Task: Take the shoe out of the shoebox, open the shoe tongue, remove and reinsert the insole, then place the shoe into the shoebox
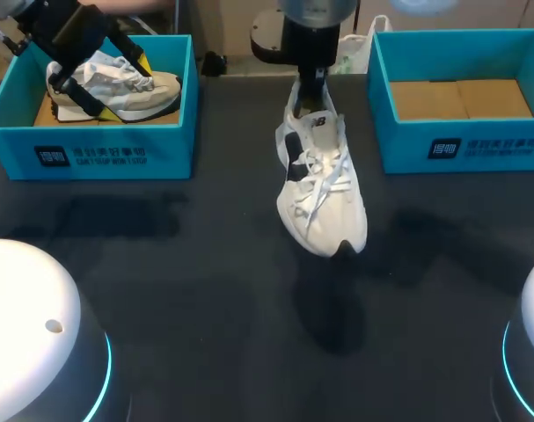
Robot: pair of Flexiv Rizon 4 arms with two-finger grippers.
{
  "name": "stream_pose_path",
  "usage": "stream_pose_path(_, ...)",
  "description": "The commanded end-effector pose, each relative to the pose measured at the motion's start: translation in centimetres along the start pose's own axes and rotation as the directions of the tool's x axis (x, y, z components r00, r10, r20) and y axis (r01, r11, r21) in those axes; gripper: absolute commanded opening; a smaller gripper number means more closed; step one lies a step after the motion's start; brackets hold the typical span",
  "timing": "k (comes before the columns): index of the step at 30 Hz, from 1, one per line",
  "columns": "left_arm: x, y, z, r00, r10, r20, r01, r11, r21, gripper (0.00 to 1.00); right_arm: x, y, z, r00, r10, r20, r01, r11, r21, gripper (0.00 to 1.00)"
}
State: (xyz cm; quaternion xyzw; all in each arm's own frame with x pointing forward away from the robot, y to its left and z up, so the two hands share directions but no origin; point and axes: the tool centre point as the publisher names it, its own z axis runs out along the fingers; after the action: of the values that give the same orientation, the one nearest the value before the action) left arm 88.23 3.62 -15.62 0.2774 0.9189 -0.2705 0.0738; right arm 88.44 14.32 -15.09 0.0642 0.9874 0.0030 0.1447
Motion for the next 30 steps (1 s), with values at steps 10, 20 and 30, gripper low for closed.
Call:
stream_pose_path(10, -0.1, 0.0, 0.0, 1.000, 0.000, -0.004, 0.000, 1.000, -0.001, 1.00, -5.9, -6.5, 0.7, 0.997, -0.080, 0.005, 0.080, 0.997, 0.010, 0.00)
stream_pose_path(20, -0.1, 0.0, 0.0, 1.000, 0.000, -0.004, 0.000, 1.000, -0.001, 1.00, -10.7, -13.1, 1.8, 0.997, -0.079, 0.006, 0.078, 0.992, 0.094, 0.00)
stream_pose_path(30, -0.1, 0.0, 0.0, 1.000, 0.000, -0.004, 0.000, 1.000, -0.001, 1.00, -15.2, -19.4, 3.0, 0.997, -0.078, 0.020, 0.074, 0.987, 0.142, 0.00)
